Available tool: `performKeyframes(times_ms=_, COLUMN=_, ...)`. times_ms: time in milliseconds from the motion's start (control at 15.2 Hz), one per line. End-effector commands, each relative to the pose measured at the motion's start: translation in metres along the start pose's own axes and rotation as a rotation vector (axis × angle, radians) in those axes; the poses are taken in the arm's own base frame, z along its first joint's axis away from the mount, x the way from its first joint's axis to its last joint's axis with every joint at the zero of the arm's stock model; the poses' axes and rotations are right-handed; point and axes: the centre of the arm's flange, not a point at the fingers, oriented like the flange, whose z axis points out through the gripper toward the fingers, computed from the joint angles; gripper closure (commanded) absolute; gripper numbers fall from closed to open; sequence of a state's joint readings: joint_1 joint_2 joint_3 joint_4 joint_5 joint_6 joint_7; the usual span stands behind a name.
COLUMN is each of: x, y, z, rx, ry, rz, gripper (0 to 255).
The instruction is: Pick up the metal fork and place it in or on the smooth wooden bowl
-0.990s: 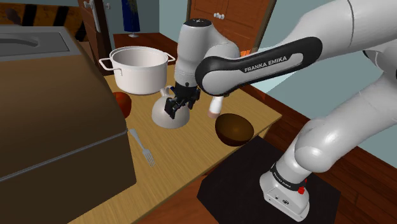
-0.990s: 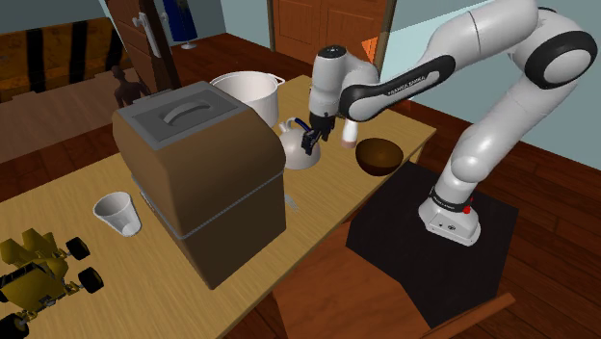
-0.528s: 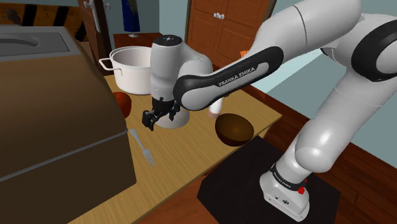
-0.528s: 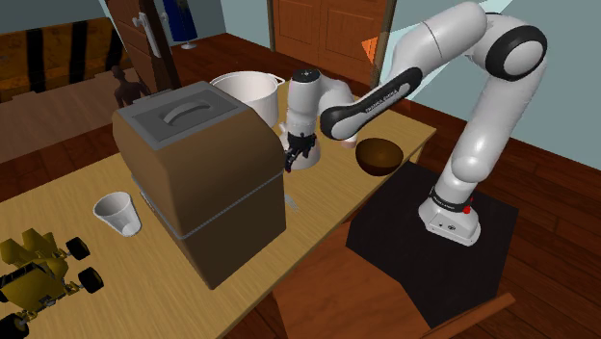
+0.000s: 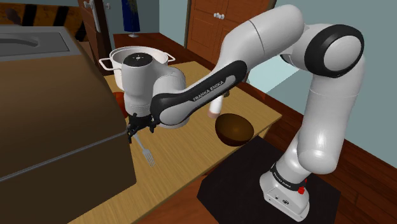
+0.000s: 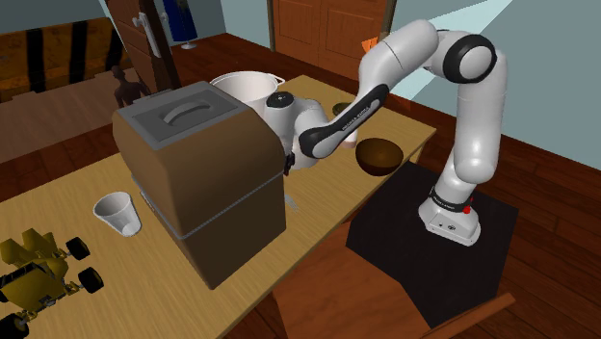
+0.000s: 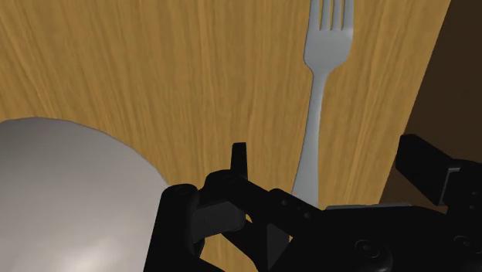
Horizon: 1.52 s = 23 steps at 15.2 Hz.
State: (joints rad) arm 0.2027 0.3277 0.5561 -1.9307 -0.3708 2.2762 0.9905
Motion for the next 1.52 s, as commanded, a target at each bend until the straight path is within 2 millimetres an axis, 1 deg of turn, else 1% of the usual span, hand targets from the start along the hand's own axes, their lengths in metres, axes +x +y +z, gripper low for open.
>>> performKeyframes(times_ms=0, x=0.001, y=-0.005, z=0.010, rx=0.001, ry=0.001, rz=0.002, gripper=0)
performKeyframes(times_ms=396, x=0.001, y=-0.005, z=0.040, rx=0.001, ry=0.001, rz=0.002, gripper=0)
performKeyframes(times_ms=858, x=0.001, y=-0.005, z=0.040, rx=0.001, ry=0.001, rz=0.002, gripper=0)
performKeyframes(times_ms=924, x=0.002, y=-0.002, z=0.041, rx=0.001, ry=0.001, rz=0.002, gripper=255)
performKeyframes(times_ms=1452, x=0.002, y=-0.001, z=0.040, rx=0.001, ry=0.001, rz=0.002, gripper=255)
